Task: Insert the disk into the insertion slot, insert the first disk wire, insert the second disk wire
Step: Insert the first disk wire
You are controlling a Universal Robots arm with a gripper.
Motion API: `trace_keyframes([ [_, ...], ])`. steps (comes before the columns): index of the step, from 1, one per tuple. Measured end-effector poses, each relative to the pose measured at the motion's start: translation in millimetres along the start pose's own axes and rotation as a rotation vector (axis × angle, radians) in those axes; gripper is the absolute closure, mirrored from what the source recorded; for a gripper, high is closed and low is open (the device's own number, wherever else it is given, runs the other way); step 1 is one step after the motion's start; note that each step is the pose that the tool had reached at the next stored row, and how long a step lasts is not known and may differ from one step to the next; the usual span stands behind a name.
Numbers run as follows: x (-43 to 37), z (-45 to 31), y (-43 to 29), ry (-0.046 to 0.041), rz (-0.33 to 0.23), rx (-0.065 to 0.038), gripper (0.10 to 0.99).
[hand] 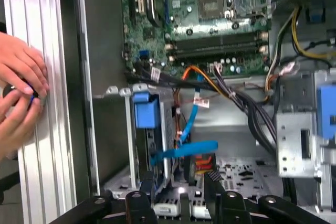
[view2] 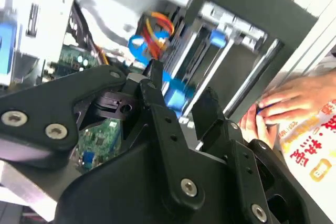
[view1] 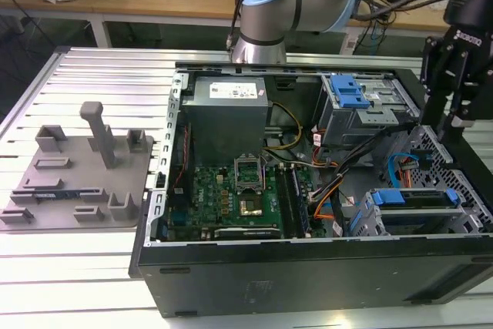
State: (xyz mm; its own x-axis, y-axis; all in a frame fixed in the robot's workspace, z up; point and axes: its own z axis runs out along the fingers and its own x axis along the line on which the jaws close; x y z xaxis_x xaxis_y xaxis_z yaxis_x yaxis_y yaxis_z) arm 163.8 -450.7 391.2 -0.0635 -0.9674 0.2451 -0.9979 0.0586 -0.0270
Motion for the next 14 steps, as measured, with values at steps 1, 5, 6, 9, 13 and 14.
trace_keyframes([
  [1, -0.7, 1.0, -2.4, 0.0003, 0.002, 0.000, 0.584],
  [5, -2.4, 6.4, -4.7, 0.0027, 0.061, -0.015, 0.584],
  [6, -2.7, 7.6, -4.6, 0.0032, 0.077, -0.020, 0.584],
  [9, -12.9, 8.5, -4.1, 0.0239, 0.091, -0.021, 0.584],
  [13, -33.1, 6.5, -2.7, 0.1320, 0.091, -0.010, 0.584],
  [14, -33.5, 8.1, -2.6, 0.1346, 0.091, -0.009, 0.584],
])
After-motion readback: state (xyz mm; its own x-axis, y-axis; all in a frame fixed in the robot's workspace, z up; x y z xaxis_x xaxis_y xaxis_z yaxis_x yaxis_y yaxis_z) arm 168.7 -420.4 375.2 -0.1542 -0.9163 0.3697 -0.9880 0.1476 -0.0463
